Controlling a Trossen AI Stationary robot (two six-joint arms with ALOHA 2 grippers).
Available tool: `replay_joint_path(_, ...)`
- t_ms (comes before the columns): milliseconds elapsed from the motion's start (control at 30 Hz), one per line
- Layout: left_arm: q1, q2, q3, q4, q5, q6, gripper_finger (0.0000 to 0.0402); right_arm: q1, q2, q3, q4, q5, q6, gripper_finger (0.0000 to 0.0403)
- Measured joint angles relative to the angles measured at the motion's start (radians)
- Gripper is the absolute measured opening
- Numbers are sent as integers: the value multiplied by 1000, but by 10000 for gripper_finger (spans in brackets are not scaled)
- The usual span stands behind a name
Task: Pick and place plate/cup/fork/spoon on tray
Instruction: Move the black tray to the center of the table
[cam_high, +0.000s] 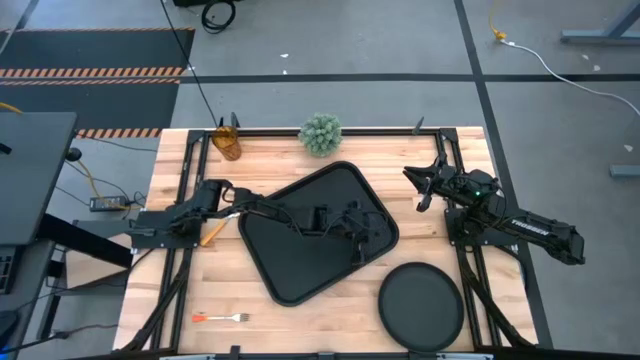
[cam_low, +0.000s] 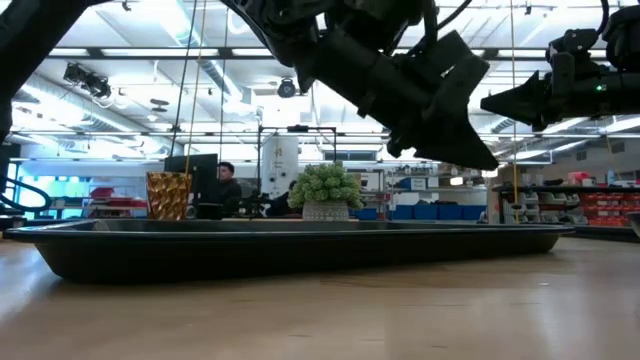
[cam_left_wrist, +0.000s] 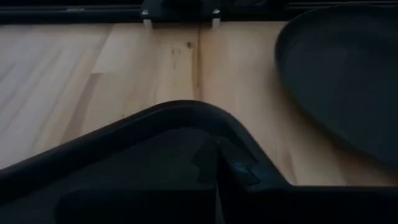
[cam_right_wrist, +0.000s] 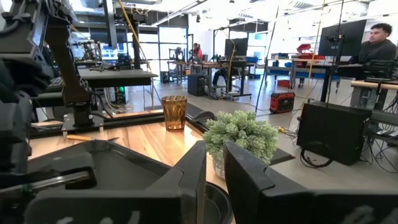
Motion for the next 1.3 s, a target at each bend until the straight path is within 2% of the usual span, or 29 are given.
replay_joint_path(267, -9, 0, 1, 55, 5, -3, 5, 0, 0, 0, 0, 0, 0, 61)
replay_joint_path(433, -7, 0, 1, 30, 1, -4, 5, 0, 0, 0, 0, 0, 0, 61)
replay_joint_path(600, -8, 22, 1, -5, -112, -16, 5, 0, 0, 0, 0, 0, 0, 61)
replay_joint_path(967, -7, 127, 0, 75, -170, -56, 5, 0, 0, 0, 0, 0, 0, 61)
replay_joint_path(1100, -8, 151, 0, 76, -166, -78, 5, 0, 0, 0, 0, 0, 0, 61)
replay_joint_path(1300, -35, 153, 0, 79, -43, -78, 5, 0, 0, 0, 0, 0, 0, 61)
